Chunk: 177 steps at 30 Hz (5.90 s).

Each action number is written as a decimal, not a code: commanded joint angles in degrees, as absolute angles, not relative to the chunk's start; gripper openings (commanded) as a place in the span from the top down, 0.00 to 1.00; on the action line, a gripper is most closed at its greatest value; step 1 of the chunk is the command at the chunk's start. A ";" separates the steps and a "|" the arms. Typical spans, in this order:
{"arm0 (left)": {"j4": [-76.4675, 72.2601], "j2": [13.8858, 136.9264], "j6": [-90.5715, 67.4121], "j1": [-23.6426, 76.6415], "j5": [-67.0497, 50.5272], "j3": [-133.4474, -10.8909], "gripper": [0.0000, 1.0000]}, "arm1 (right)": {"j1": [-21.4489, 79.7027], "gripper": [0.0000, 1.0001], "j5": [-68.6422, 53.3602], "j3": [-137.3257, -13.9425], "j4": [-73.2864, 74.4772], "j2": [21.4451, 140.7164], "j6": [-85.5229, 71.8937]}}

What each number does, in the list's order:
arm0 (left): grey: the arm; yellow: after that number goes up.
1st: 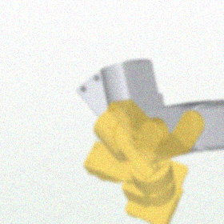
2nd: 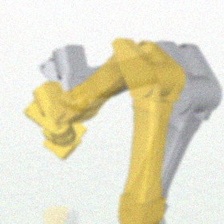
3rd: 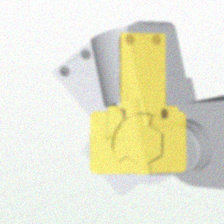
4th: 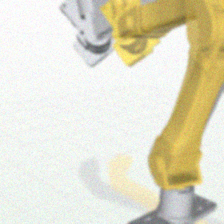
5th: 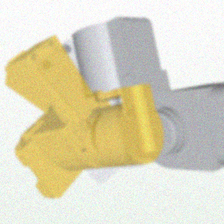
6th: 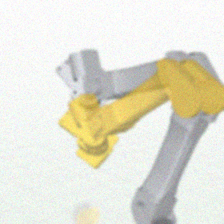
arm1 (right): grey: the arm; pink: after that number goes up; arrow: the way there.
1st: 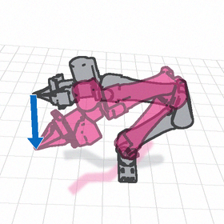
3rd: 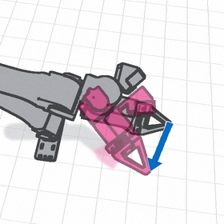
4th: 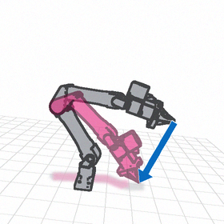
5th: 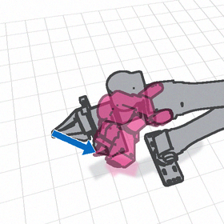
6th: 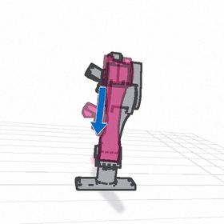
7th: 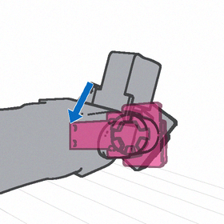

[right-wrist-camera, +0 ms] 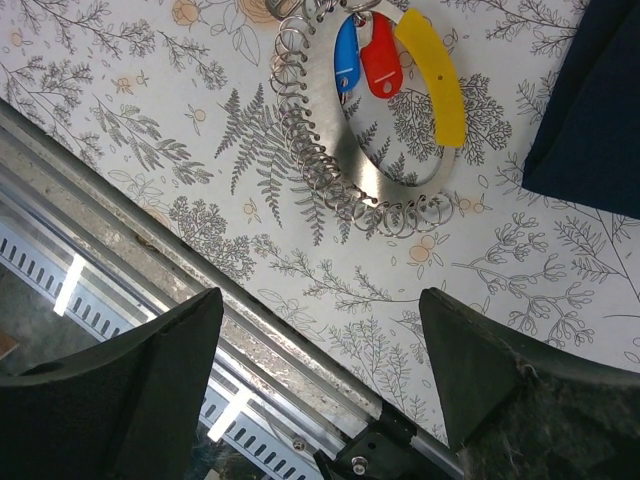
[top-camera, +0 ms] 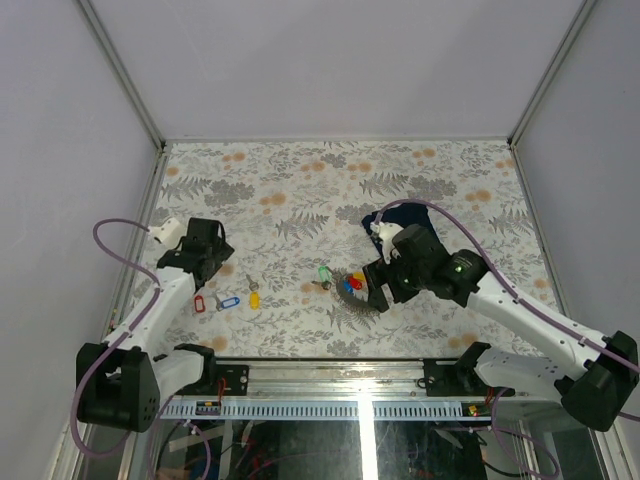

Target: Put the keys on the keyring

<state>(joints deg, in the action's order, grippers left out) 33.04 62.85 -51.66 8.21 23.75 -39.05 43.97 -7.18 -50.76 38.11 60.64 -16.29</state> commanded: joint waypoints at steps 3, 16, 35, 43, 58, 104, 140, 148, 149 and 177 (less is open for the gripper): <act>36.00 62.16 -52.45 1.96 26.55 -36.81 0.11 | 43.85 0.14 -8.65 -55.57 40.19 64.02 -17.17; 34.17 61.00 -54.79 -12.52 20.93 -30.12 0.16 | 43.84 0.15 -9.95 -59.25 41.73 69.48 -22.89; 31.63 62.11 -52.23 -17.35 13.73 -29.35 0.21 | 43.90 0.13 -5.57 -59.73 36.60 69.87 -21.85; 33.75 62.42 -51.49 -17.40 9.52 -33.23 0.21 | 43.91 0.10 -3.65 -59.49 31.90 68.77 -19.91; 43.52 65.00 -56.00 -5.26 9.46 -34.97 0.29 | 43.85 0.07 -5.19 -55.71 26.02 69.17 -18.20; 49.31 67.72 -65.45 -11.68 16.28 -34.77 0.57 | 43.81 0.05 -7.97 -55.21 23.71 69.49 -17.00; 47.40 59.25 -58.69 13.96 17.08 -52.91 1.00 | 43.81 0.05 1.56 -55.71 28.11 62.36 -17.27; 40.99 74.65 -59.24 40.72 23.60 -60.08 1.00 | 43.85 0.04 5.97 -54.98 32.72 58.08 -18.39; 39.81 77.02 -57.97 42.67 22.55 -60.90 1.00 | 43.83 0.04 6.13 -54.87 33.31 57.99 -18.57; 28.34 84.48 -40.76 45.02 20.97 -57.93 0.50 | 39.99 0.24 -3.84 -54.50 26.32 74.17 -25.95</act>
<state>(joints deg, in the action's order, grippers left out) 33.41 87.74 -44.53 45.67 20.78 -59.35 40.56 3.51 -49.71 32.88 69.47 -24.40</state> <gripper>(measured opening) 0.467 0.823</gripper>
